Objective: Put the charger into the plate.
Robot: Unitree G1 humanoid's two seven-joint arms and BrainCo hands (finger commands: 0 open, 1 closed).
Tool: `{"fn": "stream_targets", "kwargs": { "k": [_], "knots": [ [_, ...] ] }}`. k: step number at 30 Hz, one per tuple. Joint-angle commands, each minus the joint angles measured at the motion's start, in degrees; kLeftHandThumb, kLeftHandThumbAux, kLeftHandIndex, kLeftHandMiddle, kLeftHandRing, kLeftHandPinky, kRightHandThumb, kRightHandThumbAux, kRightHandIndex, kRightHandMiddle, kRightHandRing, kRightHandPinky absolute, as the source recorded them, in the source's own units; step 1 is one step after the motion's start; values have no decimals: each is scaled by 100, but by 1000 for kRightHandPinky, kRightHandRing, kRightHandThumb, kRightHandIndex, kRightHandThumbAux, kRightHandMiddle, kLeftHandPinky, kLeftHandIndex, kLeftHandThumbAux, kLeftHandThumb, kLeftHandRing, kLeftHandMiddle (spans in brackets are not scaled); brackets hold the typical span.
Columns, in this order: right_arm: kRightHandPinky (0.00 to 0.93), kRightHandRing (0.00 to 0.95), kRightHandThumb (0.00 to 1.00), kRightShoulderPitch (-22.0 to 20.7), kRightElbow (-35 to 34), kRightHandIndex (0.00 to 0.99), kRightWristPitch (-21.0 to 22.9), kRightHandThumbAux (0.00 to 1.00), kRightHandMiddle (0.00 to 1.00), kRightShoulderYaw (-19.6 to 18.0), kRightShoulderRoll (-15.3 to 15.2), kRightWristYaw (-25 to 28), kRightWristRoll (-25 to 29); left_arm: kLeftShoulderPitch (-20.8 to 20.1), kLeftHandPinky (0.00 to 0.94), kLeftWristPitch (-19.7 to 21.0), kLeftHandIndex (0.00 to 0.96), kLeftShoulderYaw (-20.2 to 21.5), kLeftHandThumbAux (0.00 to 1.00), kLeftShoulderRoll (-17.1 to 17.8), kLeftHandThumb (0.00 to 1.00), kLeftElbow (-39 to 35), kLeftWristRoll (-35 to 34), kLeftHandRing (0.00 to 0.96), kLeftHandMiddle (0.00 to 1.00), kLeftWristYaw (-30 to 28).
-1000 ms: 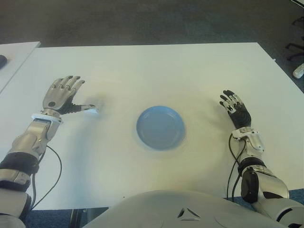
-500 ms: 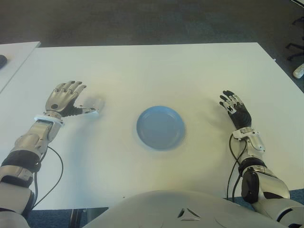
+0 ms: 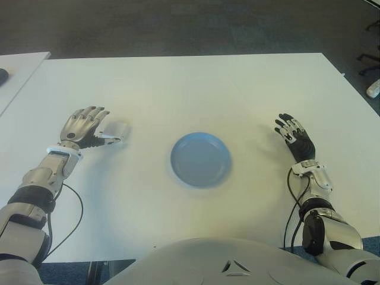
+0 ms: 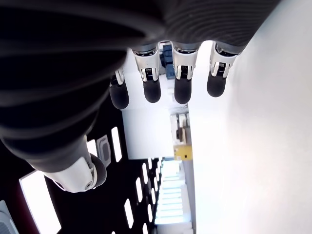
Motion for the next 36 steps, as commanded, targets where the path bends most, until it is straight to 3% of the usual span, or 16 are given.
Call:
{"fn": "stream_targets", "kwargs": {
  "k": [1, 7, 36],
  "knots": [
    [65, 80, 248, 348, 160, 121, 232, 666, 101, 2, 161, 22, 13, -132, 111, -42, 105, -132, 261, -133, 514, 284, -20, 76, 83, -8],
    [65, 80, 248, 403, 93, 121, 229, 666, 101, 8, 164, 45, 42, -355, 98, -107, 99, -372, 259, -331, 515, 738, 68, 71, 76, 127],
    [65, 80, 248, 764, -329, 121, 223, 666, 101, -22, 207, 206, 170, -474, 103, -331, 90, -871, 265, -431, 518, 1159, 72, 73, 77, 308]
  ]
}}
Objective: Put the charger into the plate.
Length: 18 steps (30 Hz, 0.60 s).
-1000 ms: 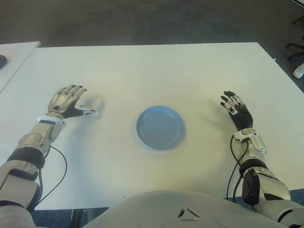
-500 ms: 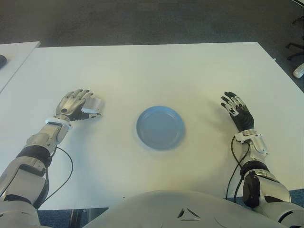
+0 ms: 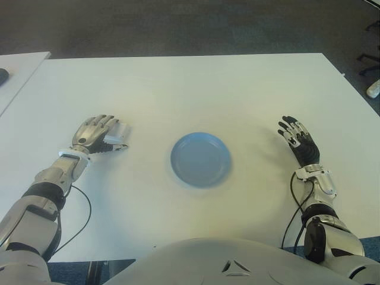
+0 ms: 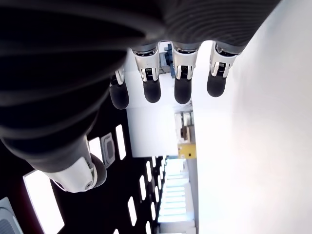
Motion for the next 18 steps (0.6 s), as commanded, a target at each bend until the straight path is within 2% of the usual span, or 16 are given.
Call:
{"fn": "stream_targets", "kwargs": {
  "k": [1, 18],
  "knots": [
    [65, 80, 248, 363, 142, 121, 226, 666, 101, 20, 203, 16, 26, -72, 99, -26, 90, -173, 265, -116, 519, 224, 90, 73, 77, 30],
    [65, 80, 248, 527, -94, 121, 266, 666, 101, 21, 220, 58, 84, -186, 89, -101, 83, -484, 263, -258, 530, 660, 68, 59, 64, 8]
  ]
}}
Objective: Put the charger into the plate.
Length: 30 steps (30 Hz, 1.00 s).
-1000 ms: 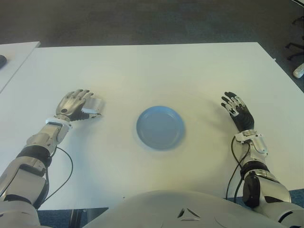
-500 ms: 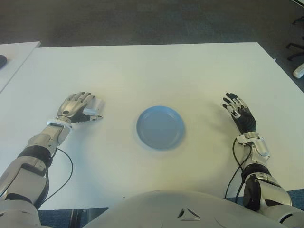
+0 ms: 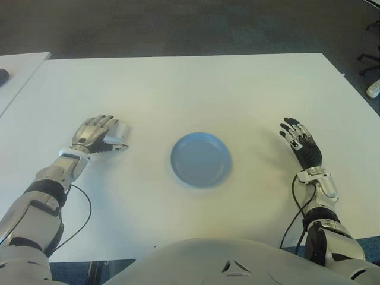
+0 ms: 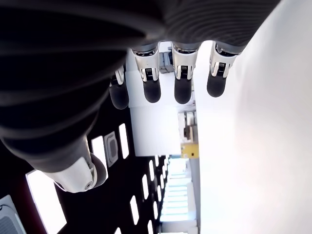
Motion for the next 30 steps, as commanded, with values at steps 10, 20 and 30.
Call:
{"fn": "stream_targets", "kwargs": {
  "k": [10, 20, 30],
  "knots": [
    [65, 80, 248, 364, 117, 121, 286, 666, 101, 35, 181, 33, 56, -6, 112, 38, 88, -315, 270, -312, 542, 526, 52, 83, 88, -157],
    [65, 80, 248, 344, 133, 121, 323, 666, 101, 24, 137, 54, 79, -104, 361, 219, 336, -282, 332, -586, 610, 856, -123, 337, 374, -135],
    [65, 80, 248, 266, 197, 121, 381, 666, 101, 11, 76, 55, 82, -165, 591, 763, 423, -777, 641, -696, 776, 1157, 392, 592, 565, 1212]
  ]
}}
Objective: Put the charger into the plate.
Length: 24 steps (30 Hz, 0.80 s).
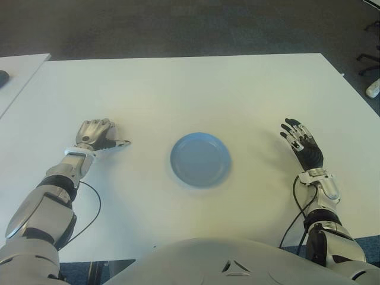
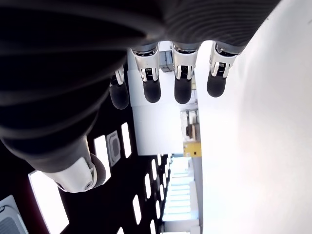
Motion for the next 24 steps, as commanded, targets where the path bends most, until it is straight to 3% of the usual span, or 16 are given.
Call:
{"fn": "stream_targets", "kwargs": {
  "k": [1, 5, 9, 24],
  "knots": [
    [65, 80, 248, 205, 273, 121, 307, 666, 101, 20, 123, 0, 0, 237, 610, 420, 424, -467, 646, -213, 804, 249, 476, 611, 569, 463],
    [65, 80, 248, 169, 314, 121, 320, 666, 101, 15, 102, 2, -2, 290, 656, 832, 429, -630, 652, -235, 841, 175, 592, 654, 567, 905],
    [65, 80, 248, 124, 357, 121, 338, 666, 101, 13, 80, -4, -6, 257, 668, 975, 429, -702, 655, -273, 852, 201, 548, 685, 553, 1069],
    [65, 80, 248, -23, 532, 121, 363, 666, 101, 12, 17, -19, -22, 144, 665, 817, 410, -768, 665, -357, 850, 362, 435, 722, 520, 1734]
  ]
}}
